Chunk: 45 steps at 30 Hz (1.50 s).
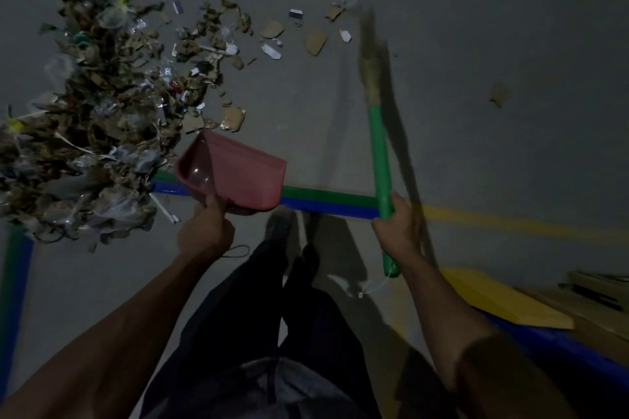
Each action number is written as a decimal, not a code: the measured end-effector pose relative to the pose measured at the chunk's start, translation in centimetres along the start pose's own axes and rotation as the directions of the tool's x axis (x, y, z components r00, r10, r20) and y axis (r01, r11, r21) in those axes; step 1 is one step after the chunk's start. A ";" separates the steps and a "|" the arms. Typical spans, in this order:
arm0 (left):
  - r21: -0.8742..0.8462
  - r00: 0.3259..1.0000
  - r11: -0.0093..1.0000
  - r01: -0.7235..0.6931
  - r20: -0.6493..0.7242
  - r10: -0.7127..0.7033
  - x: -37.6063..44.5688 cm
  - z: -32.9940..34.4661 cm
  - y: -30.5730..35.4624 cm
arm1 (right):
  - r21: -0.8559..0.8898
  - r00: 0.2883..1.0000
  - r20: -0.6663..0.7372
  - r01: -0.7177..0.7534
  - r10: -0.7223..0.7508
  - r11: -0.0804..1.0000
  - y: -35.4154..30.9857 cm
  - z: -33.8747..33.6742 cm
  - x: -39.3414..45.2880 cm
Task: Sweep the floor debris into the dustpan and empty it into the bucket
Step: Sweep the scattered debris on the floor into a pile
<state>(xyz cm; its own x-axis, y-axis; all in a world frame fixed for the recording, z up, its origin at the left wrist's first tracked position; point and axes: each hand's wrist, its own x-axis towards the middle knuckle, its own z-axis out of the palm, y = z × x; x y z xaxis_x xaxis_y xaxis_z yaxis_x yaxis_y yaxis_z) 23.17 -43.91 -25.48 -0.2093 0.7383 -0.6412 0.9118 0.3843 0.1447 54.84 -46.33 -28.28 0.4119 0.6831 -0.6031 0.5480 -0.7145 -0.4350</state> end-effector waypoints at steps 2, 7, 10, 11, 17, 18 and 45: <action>-0.023 1.000 1.000 -0.014 -0.006 0.014 1.1 -0.4 1.0 | 0.055 0.996 -0.021 -0.090 0.092 0.994 0.8 -1.4 0.7; -0.005 0.998 0.999 -0.050 0.046 0.050 5.1 -1.8 3.3 | 0.111 0.939 -0.061 -0.330 0.337 0.938 2.4 -2.7 2.5; 0.015 0.998 0.999 -0.033 0.053 0.032 7.1 -2.5 4.1 | 0.079 0.910 -0.038 -0.409 0.413 0.909 1.9 -2.7 4.0; 0.023 0.998 0.999 -0.027 0.056 0.026 7.7 -2.6 4.3 | 0.043 0.912 -0.017 -0.409 0.410 0.912 1.3 -2.6 4.7; 0.084 0.998 0.995 -0.049 0.038 0.046 10.5 -2.8 4.0 | -0.241 0.971 0.151 -0.145 0.185 0.960 -5.4 -0.8 10.5; 0.071 0.999 0.997 -0.038 0.036 0.035 10.8 -2.9 3.9 | -0.270 0.972 0.180 -0.096 0.148 0.958 -6.8 -0.3 11.3; 0.010 0.942 0.947 -0.320 0.108 0.317 16.5 -13.7 18.1 | 0.222 0.964 -0.069 -0.237 0.258 0.946 -13.0 -9.3 11.8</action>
<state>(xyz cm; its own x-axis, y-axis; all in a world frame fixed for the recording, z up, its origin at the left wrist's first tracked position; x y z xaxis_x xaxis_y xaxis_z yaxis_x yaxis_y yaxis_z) 31.34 -17.15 -23.13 0.1299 0.7574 -0.6399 0.9343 0.1226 0.3347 59.33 -27.56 -23.54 0.5888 0.4842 -0.6472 0.2584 -0.8715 -0.4168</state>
